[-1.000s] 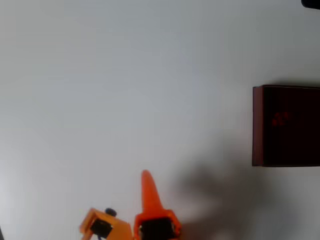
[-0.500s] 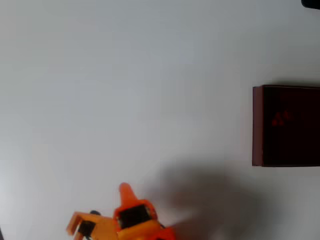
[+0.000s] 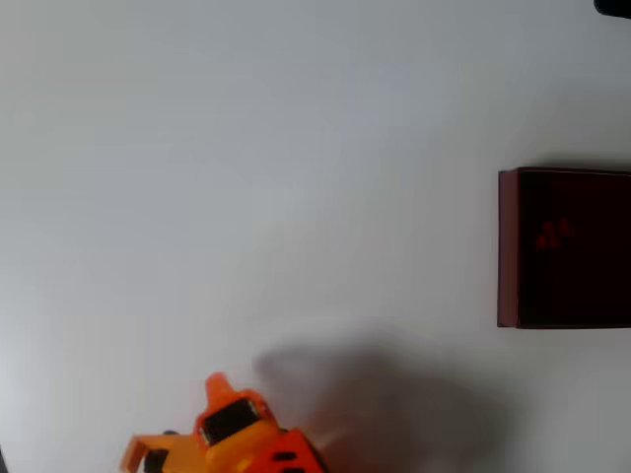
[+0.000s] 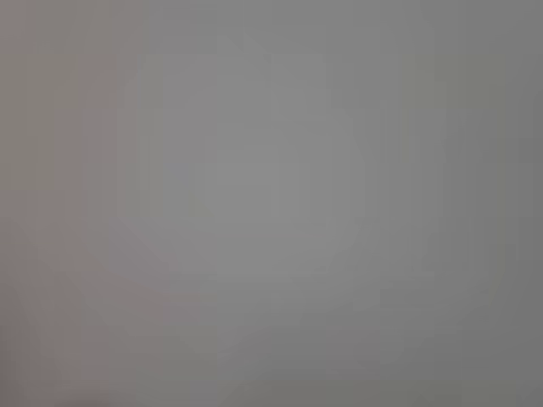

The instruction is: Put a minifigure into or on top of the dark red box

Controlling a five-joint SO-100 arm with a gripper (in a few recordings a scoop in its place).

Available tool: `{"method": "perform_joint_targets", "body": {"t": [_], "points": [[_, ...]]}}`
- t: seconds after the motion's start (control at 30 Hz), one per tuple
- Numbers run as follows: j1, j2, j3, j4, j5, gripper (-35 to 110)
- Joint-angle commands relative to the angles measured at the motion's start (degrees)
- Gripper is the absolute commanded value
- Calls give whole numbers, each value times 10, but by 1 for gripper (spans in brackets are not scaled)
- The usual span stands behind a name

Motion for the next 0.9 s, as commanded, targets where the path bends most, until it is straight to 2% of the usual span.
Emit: {"method": "perform_joint_targets", "body": {"t": [0.0, 0.87], "points": [[-21, 11, -2, 20, -11, 0], [-31, 11, -2, 19, 12, 0]]}}
